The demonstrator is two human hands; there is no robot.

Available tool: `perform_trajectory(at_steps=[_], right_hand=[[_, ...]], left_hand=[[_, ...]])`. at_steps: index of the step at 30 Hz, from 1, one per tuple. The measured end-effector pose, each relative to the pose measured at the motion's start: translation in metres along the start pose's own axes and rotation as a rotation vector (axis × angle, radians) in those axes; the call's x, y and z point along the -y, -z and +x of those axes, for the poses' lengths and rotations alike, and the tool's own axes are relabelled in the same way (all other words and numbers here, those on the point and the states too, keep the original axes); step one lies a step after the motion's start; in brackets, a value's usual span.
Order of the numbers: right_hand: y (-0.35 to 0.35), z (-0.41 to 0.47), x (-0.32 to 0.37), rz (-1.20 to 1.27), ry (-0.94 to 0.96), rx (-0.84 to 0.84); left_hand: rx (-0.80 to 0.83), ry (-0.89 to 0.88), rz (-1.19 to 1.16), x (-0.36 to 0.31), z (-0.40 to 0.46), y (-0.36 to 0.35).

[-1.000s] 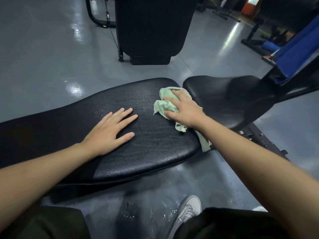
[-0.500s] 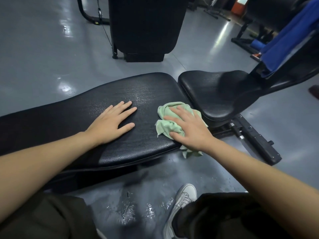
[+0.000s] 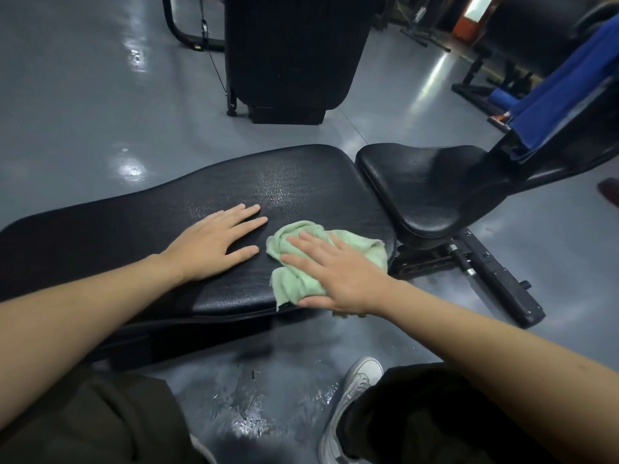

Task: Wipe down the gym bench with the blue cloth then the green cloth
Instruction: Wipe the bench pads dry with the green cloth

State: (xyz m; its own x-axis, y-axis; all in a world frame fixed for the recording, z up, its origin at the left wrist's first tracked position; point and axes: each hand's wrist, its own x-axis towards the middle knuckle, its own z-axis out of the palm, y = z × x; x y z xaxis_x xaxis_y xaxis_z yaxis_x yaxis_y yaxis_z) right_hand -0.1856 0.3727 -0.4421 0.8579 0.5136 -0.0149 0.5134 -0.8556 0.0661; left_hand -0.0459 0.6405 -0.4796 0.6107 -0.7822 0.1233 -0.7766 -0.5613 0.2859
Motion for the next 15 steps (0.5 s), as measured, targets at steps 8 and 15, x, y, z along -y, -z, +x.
perform_trajectory(at_steps=[8, 15], right_hand=[[-0.011, 0.032, 0.023, -0.023, 0.126, -0.028], [-0.005, 0.015, -0.001, -0.053, 0.095, -0.055]], left_hand=[[0.038, -0.003, -0.025, 0.017, -0.012, 0.003], [0.044, 0.028, -0.021, 0.009, -0.013, 0.004]])
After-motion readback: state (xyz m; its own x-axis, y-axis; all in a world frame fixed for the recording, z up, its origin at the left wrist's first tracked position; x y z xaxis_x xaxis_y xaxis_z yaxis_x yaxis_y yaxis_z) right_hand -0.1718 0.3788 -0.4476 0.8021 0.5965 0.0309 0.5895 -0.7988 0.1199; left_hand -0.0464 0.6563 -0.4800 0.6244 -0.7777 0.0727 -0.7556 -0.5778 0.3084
